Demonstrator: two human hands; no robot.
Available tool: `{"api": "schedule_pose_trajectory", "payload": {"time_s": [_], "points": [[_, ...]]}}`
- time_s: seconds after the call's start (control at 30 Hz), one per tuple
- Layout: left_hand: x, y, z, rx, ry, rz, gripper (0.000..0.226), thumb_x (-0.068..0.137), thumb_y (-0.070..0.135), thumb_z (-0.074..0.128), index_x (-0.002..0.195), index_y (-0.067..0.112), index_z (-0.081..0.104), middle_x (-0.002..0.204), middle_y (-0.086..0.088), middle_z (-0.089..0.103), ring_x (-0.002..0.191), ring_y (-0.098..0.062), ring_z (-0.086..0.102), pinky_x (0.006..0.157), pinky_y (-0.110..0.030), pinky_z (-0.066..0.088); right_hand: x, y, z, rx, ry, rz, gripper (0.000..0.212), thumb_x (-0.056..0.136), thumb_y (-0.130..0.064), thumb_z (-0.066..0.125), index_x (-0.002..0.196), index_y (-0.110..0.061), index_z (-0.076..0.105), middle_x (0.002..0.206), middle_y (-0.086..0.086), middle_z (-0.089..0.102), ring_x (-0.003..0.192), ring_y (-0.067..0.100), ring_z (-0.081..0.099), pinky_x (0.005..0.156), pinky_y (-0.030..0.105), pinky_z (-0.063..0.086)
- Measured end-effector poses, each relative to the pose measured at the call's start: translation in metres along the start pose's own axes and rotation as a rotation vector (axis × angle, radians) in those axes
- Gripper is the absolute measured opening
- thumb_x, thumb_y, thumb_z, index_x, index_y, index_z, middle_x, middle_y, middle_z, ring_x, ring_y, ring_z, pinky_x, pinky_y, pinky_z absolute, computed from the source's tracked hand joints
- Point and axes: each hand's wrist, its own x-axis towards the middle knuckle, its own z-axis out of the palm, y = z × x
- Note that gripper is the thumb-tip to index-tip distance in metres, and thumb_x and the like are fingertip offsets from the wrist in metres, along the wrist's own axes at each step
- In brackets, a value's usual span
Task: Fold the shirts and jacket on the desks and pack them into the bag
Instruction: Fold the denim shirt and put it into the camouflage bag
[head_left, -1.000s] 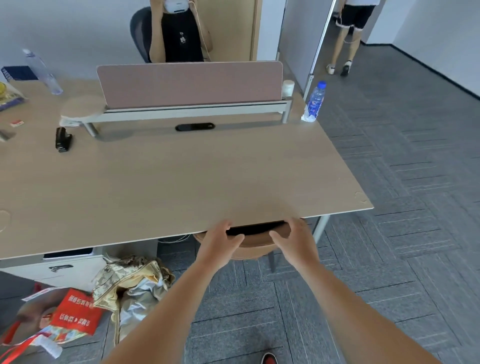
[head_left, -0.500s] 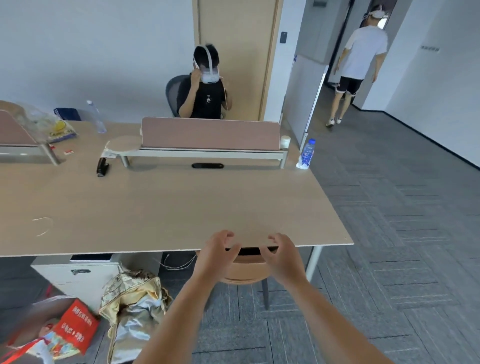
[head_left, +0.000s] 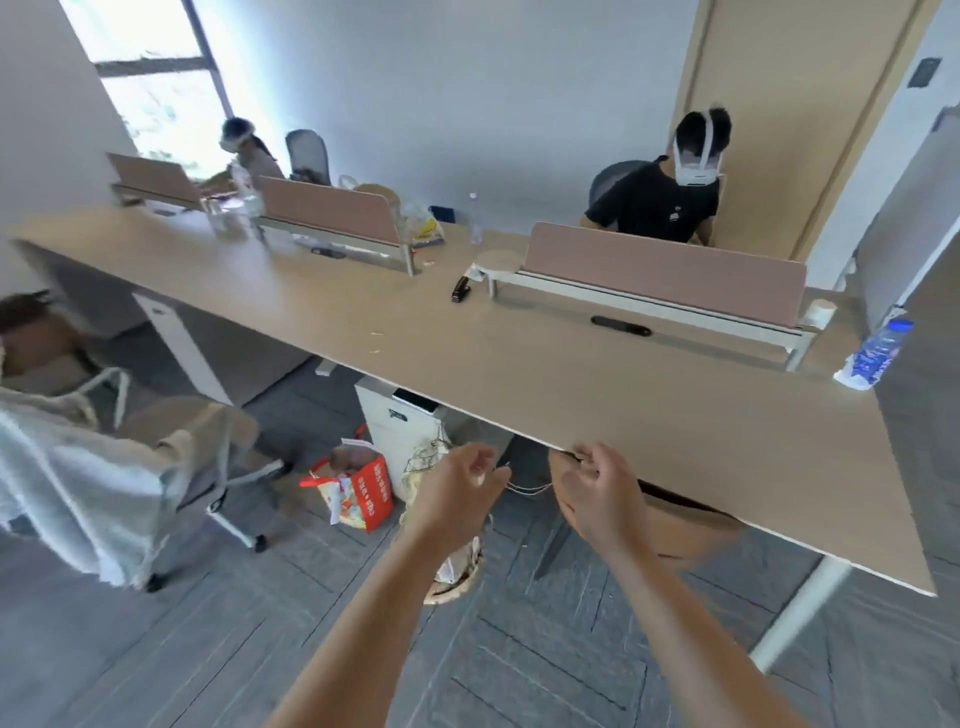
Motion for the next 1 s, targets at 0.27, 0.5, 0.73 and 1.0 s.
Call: {"api": "schedule_pose_trajectory", "payload": {"time_s": [0.27,0.5,0.73,1.0], "points": [[-0.096,-0.091,-0.153,-0.028,0.286,-0.155,0.023,0.091,0.042,0.062,0.107,0.027,0.067,0.098,0.012,0.068,0.092,-0.007,0.064,0.086,-0.035,0.054,-0.064,-0.133,0.126,0.034,-0.274,-0.276,0.034,0.094,-0.035,0.065,0.124,-0.019,0.062,0.121,-0.004,0.063,0.109,0.012,0.059,0.09,0.031,0.048],[-0.185,-0.216,-0.321,-0.063,0.462,-0.242,0.036,0.095,0.042,0.058,0.126,0.024,0.061,0.111,0.011,0.067,0.099,-0.006,0.063,0.087,-0.029,0.054,-0.154,-0.269,0.292,0.085,-0.426,-0.416,0.031,0.092,-0.031,0.068,0.119,-0.015,0.064,0.112,-0.001,0.064,0.101,0.016,0.062,0.086,0.032,0.048],[-0.248,-0.319,-0.459,-0.031,0.544,-0.315,0.031,0.097,0.04,0.057,0.123,0.023,0.062,0.107,0.014,0.065,0.091,0.002,0.059,0.068,-0.012,0.045,-0.233,-0.376,0.426,0.124,-0.546,-0.474,0.032,0.094,-0.032,0.063,0.122,-0.017,0.062,0.118,-0.006,0.061,0.107,0.01,0.058,0.087,0.028,0.048],[-0.233,-0.403,-0.549,-0.027,0.595,-0.359,0.034,0.096,0.041,0.058,0.125,0.022,0.063,0.104,0.016,0.065,0.085,0.011,0.056,0.064,-0.006,0.037,-0.235,-0.449,0.535,0.105,-0.599,-0.506,0.039,0.096,-0.036,0.062,0.129,-0.015,0.061,0.124,-0.003,0.061,0.109,0.009,0.057,0.086,0.025,0.046]]}}
